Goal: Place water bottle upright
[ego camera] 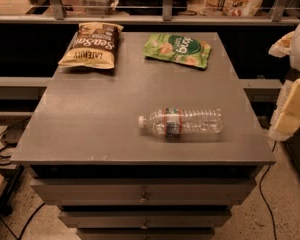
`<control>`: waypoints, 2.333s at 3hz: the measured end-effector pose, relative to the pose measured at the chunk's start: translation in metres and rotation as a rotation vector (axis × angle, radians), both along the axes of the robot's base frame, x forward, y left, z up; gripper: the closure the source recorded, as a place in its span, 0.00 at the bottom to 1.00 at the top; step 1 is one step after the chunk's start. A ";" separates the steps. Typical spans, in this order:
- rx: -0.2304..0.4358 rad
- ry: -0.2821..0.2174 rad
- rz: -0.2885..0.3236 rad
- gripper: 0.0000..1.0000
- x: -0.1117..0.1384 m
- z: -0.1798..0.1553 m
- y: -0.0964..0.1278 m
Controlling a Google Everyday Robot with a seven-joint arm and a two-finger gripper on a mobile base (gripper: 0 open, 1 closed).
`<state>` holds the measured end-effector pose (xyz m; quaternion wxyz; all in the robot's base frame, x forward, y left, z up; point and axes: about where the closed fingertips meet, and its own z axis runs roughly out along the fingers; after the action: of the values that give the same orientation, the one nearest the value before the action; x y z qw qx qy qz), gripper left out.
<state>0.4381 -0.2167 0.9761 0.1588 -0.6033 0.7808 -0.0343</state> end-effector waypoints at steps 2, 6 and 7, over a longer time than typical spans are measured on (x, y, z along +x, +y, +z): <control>-0.015 0.000 0.052 0.00 0.002 0.002 0.011; 0.028 -0.001 0.294 0.00 0.018 0.009 0.111; 0.036 0.021 0.287 0.00 0.023 -0.012 0.123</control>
Offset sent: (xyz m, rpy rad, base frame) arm 0.0035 0.0238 -0.0014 -0.0369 0.0260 0.1227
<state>0.4610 -0.0937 0.9642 0.1647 -0.7062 0.6886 0.0094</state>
